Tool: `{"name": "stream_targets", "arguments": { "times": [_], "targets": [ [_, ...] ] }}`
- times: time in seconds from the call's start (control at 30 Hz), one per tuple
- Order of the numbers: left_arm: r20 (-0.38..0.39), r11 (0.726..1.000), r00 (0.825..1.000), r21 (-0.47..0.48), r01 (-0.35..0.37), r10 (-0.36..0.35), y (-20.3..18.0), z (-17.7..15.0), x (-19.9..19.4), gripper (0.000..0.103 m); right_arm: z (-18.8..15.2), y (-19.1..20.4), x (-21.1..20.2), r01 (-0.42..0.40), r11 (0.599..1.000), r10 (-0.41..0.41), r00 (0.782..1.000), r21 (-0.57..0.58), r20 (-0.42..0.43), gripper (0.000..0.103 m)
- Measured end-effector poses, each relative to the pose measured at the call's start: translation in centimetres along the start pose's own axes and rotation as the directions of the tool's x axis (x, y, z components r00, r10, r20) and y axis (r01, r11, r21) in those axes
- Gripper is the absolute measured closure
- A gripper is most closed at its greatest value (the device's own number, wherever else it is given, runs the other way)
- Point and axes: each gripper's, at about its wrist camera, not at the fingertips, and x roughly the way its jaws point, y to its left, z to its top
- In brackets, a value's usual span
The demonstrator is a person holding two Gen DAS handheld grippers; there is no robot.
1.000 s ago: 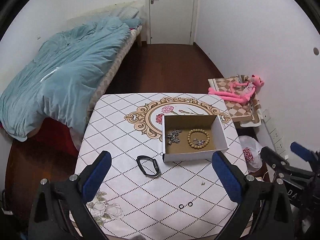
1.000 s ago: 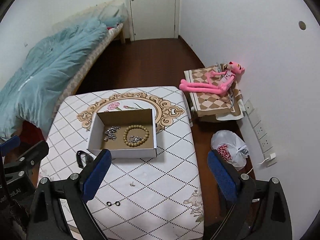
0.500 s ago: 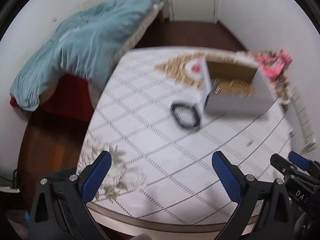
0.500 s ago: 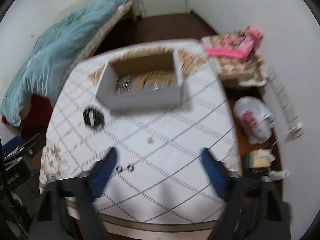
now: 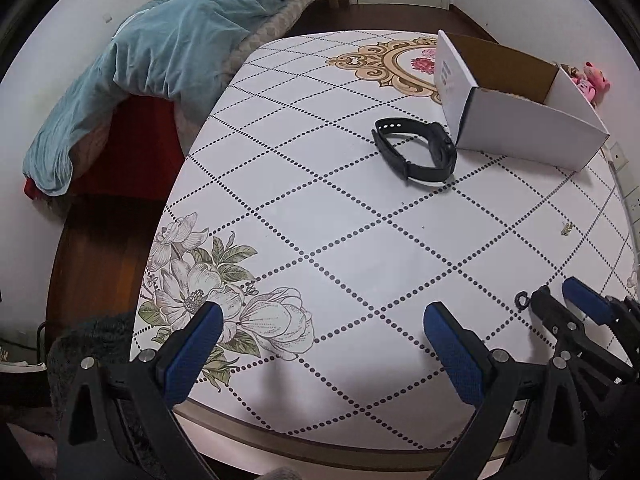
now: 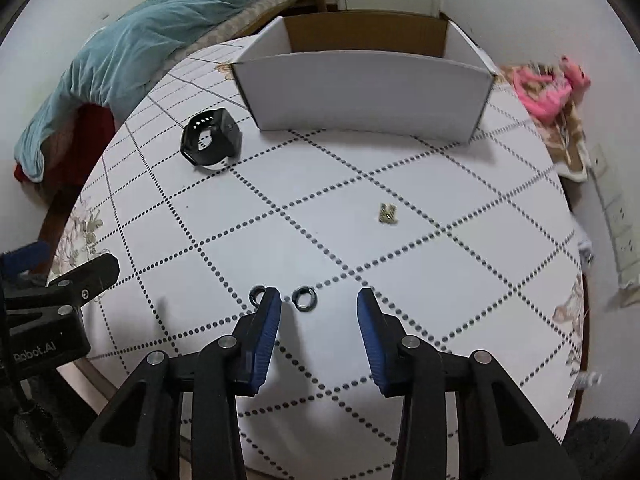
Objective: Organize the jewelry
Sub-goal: 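Grasp a small black ring with the right gripper while the left gripper approaches the other ring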
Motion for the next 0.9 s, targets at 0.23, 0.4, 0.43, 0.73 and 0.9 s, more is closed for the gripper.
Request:
{"name": "stream_targets", "arguments": {
  "times": [0.23,0.4,0.43,0.73,0.9],
  "targets": [
    [-0.007,1.0,1.0,0.025,0.002,-0.002,-0.7,-0.4,0.4,0.001,-0.2,-0.4,-0.6,0.049,0.999,-0.048,0.998,-0.019,0.036,0.09],
    [-0.007,0.992,0.994,0.06,0.107,-0.107,-3.8,-0.4,-0.1,0.001,-0.4,-4.7,-2.6,0.036,0.991,-0.045,0.997,0.128,0.064,0.09],
    [-0.01,0.989,0.992,0.068,0.13,-0.129,-4.5,-0.4,-0.1,0.001,-0.5,-5.7,-3.1,0.042,0.987,-0.054,0.996,0.154,0.072,0.09],
    [0.011,0.961,0.977,0.185,0.206,-0.211,-10.5,-0.3,-0.4,0.039,-1.9,-10.2,-4.1,0.093,0.961,-0.119,0.989,0.261,0.087,0.09],
    [0.005,0.954,0.977,0.216,0.208,-0.214,-11.6,-0.2,0.5,0.083,-2.2,-11.1,-4.4,0.095,0.953,-0.126,0.988,0.289,0.092,0.09]
  ]
}}
